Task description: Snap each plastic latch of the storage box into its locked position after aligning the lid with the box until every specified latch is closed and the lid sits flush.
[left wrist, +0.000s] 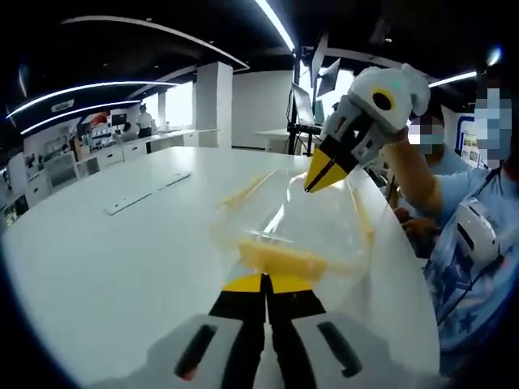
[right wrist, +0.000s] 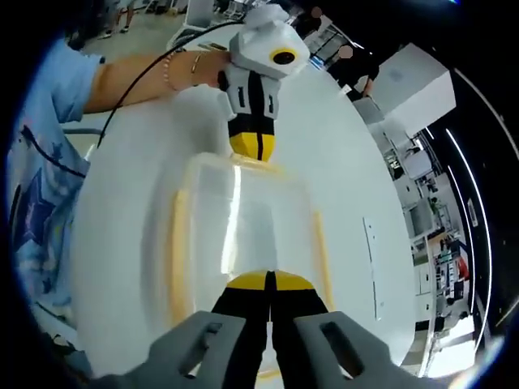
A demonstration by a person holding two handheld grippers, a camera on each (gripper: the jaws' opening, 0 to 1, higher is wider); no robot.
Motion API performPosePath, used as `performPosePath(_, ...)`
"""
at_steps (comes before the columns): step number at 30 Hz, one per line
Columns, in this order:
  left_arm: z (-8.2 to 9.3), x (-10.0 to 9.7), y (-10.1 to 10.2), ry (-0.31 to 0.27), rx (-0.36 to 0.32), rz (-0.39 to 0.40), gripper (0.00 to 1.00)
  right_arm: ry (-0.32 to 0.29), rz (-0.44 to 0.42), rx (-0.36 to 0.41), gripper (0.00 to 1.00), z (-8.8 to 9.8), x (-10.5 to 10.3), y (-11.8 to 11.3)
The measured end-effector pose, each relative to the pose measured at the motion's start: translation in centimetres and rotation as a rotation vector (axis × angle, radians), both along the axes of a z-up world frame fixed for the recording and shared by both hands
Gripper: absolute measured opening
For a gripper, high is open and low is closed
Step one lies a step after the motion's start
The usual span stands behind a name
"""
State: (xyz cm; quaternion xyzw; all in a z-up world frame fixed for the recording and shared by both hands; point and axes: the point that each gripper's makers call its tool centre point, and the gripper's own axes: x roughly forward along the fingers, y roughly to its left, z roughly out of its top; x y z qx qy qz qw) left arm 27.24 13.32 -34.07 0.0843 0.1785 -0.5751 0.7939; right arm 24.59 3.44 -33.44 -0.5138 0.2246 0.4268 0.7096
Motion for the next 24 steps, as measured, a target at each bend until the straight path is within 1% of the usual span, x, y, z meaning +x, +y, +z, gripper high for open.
performPosePath(1, 0.6, 0.4, 0.1, -0.003, -0.036, 0.026, 0.0, -0.006, -0.002, 0.0, 0.0, 0.1, 0.0, 0.0)
performPosePath(2, 1.1, 0.4, 0.1, 0.0, -0.072, 0.026, 0.0, -0.01, -0.008, 0.005, 0.0, 0.2, 0.1, -0.1)
performPosePath(3, 1.8, 0.8, 0.5, 0.005, -0.123, 0.047, 0.0, -0.01, -0.013, 0.011, 0.0, 0.2, 0.1, -0.1)
performPosePath(4, 2.3, 1.6, 0.9, 0.016, -0.159, 0.085, 0.0, -0.014, -0.014, 0.019, 0.0, 0.2, 0.0, -0.1)
performPosePath(5, 2.6, 2.0, 1.4, 0.016, -0.17, 0.103, 0.0, -0.018, -0.017, 0.028, 0.0, 0.2, 0.0, -0.1)
performPosePath(6, 2.9, 2.5, 1.9, 0.014, -0.173, 0.131, 0.0, -0.025, -0.017, 0.033, 0.0, 0.2, -0.1, -0.1)
performPosePath(7, 3.3, 2.5, 2.3, 0.007, -0.172, 0.134, 0.0, -0.031, -0.014, 0.035, 0.0, 0.3, -0.1, -0.2)
performPosePath(9, 4.0, 2.1, 1.9, -0.002, -0.161, 0.136, 0.0, -0.041, -0.014, 0.046, 0.0, 0.3, -0.1, -0.2)
performPosePath(11, 4.9, 1.3, 0.7, -0.028, -0.146, 0.09, 0.0, -0.048, -0.012, 0.055, 0.0, 0.4, -0.1, -0.3)
performPosePath(14, 6.5, 0.1, -1.7, -0.074, -0.097, 0.03, 0.0, -0.054, -0.011, 0.061, 0.0, 0.4, -0.1, -0.3)
performPosePath(16, 7.0, -0.7, -3.3, -0.092, -0.004, -0.022, 0.0, -0.06, -0.012, 0.063, 0.0, 0.5, -0.1, -0.3)
performPosePath(17, 6.9, -1.1, -4.1, -0.104, 0.059, -0.048, 0.0, -0.062, -0.014, 0.066, 0.0, 0.5, -0.1, -0.4)
performPosePath(19, 6.2, -1.8, -5.6, -0.112, 0.201, -0.103, 0.0, -0.067, -0.016, 0.074, 0.0, 0.5, -0.1, -0.4)
performPosePath(22, 4.8, -2.5, -7.1, -0.091, 0.389, -0.173, 0.0, -0.085, -0.029, 0.093, 0.0, 0.5, -0.1, -0.3)
performPosePath(24, 3.9, -2.3, -7.7, -0.083, 0.497, -0.186, 0.0, -0.121, -0.035, 0.107, 0.0, 0.6, -0.1, -0.3)
